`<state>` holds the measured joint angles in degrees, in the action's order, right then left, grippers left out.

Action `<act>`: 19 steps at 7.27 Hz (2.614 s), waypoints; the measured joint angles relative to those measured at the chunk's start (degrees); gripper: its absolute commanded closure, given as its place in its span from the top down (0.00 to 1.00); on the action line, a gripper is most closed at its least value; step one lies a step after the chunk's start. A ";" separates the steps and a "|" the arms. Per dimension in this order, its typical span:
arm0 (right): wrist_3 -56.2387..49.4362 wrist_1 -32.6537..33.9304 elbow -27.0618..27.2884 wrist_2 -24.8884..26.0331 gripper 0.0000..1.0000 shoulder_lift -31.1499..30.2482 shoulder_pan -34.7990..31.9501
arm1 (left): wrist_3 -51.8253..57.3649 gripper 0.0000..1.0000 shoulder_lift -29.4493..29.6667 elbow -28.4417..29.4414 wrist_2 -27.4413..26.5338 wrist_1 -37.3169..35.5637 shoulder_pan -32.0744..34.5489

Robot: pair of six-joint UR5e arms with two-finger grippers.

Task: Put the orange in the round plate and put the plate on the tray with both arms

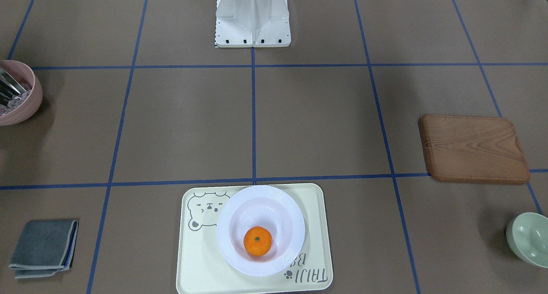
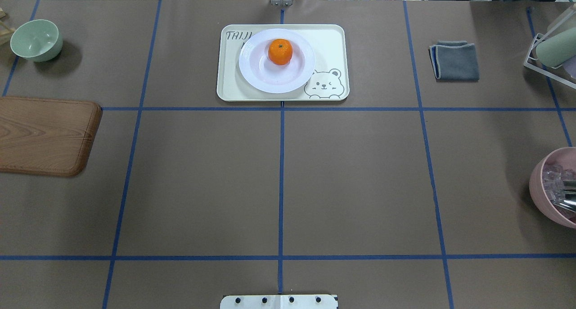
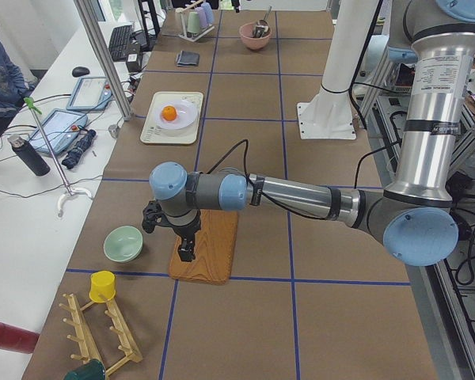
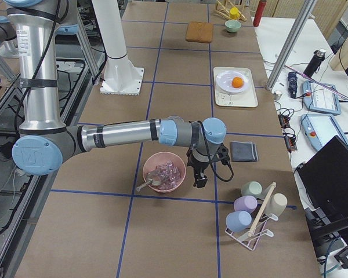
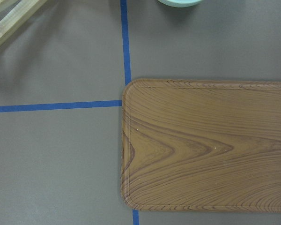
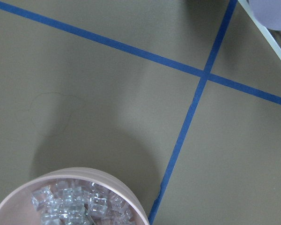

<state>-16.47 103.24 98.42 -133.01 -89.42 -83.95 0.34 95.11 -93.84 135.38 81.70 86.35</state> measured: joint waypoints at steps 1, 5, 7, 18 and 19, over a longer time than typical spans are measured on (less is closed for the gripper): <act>0.26 0.02 -0.04 -0.55 1.00 -0.06 -0.04 | -0.08 0.98 0.00 0.02 -0.13 0.29 -0.52; 0.82 0.03 0.00 -1.31 1.00 -0.14 -0.07 | -0.11 0.98 -0.09 0.31 -0.15 1.24 -1.38; 1.80 0.01 0.08 -1.09 1.00 -0.13 -0.07 | -0.08 0.98 -0.09 0.33 -0.14 1.27 -1.39; 22.93 -13.17 -0.48 -0.34 1.00 -2.77 -0.34 | -0.07 0.98 -0.35 0.73 -0.10 2.41 -1.42; 22.96 -13.21 -0.50 -0.40 1.00 -2.82 -0.34 | -0.04 0.98 -0.31 0.74 0.01 2.44 -1.43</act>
<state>6.49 90.02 97.92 -133.41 -92.24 -84.29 0.31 94.80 -93.09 135.39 84.13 84.91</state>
